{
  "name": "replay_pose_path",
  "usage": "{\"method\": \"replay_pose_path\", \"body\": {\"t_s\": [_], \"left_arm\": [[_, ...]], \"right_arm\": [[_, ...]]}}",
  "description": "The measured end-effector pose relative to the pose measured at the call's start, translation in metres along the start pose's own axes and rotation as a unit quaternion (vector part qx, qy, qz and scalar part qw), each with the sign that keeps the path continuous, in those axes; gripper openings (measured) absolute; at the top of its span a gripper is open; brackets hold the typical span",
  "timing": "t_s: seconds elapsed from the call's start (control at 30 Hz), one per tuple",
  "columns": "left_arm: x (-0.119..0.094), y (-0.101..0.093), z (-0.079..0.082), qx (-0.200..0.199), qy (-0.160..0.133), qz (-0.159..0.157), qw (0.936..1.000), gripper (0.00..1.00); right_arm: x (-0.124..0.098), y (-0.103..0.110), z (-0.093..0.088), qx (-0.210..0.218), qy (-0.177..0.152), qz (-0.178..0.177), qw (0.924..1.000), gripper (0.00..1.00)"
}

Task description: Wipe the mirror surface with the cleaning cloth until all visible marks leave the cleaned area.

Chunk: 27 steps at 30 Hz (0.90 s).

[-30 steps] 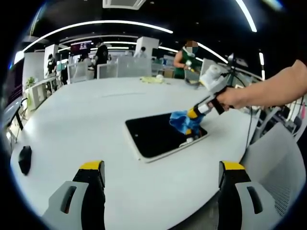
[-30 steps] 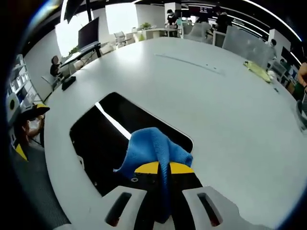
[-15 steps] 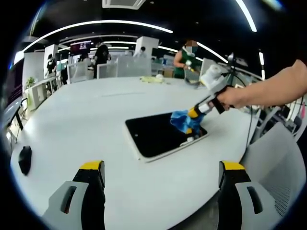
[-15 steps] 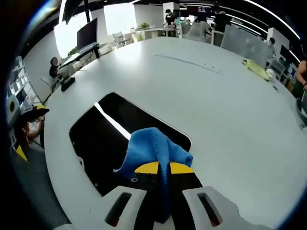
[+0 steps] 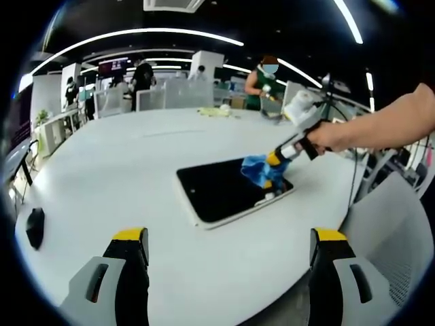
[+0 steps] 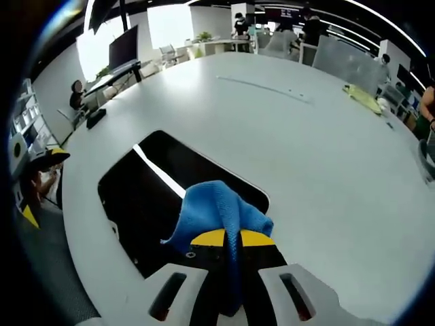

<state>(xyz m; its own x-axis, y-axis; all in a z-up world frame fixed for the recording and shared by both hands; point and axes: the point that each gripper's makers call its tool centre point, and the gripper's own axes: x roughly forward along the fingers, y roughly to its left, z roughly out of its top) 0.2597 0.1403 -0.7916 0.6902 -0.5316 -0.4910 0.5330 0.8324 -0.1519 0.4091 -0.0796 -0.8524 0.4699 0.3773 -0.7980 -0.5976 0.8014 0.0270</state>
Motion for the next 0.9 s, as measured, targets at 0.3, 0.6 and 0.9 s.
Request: {"method": "replay_pose_path", "body": {"t_s": [0.3,0.6,0.9], "left_arm": [[0.0003,-0.0001,-0.0004,0.002,0.001,-0.001,1.0000,0.99],[0.0006,-0.0004,0.0000,0.002,0.000,-0.001,1.0000,0.99],[0.0007,-0.0013,0.0004,0.003,0.000,-0.002,1.0000,0.99]], "right_arm": [[0.0002,-0.0005,-0.0001,0.007,-0.004,0.000,1.0000,0.01],[-0.0009,-0.0007,-0.0016,0.013,-0.008,-0.006,0.9999,0.01],[-0.0046,0.0035,-0.0065,0.015,-0.005,-0.009,0.9998,0.01]]}}
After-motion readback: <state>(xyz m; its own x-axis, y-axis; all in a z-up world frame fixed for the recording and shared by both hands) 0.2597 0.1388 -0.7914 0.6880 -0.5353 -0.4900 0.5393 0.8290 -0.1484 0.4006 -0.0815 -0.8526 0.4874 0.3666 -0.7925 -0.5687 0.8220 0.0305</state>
